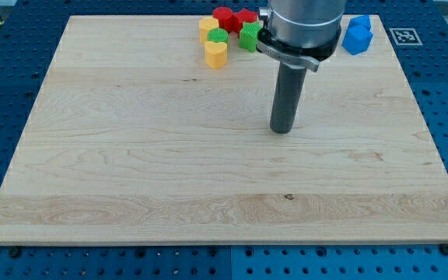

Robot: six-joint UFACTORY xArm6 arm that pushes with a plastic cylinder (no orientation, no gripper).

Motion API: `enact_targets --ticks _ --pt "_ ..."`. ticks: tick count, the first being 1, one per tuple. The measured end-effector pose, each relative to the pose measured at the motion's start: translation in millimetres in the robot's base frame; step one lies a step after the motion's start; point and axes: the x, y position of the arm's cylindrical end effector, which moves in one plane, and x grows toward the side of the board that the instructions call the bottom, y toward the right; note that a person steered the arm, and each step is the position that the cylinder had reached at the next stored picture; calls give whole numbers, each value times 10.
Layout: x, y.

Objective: Separate blue triangle and blue cube

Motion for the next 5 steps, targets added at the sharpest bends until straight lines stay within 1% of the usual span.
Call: enact_targets --ticks 5 --pt "94 0"
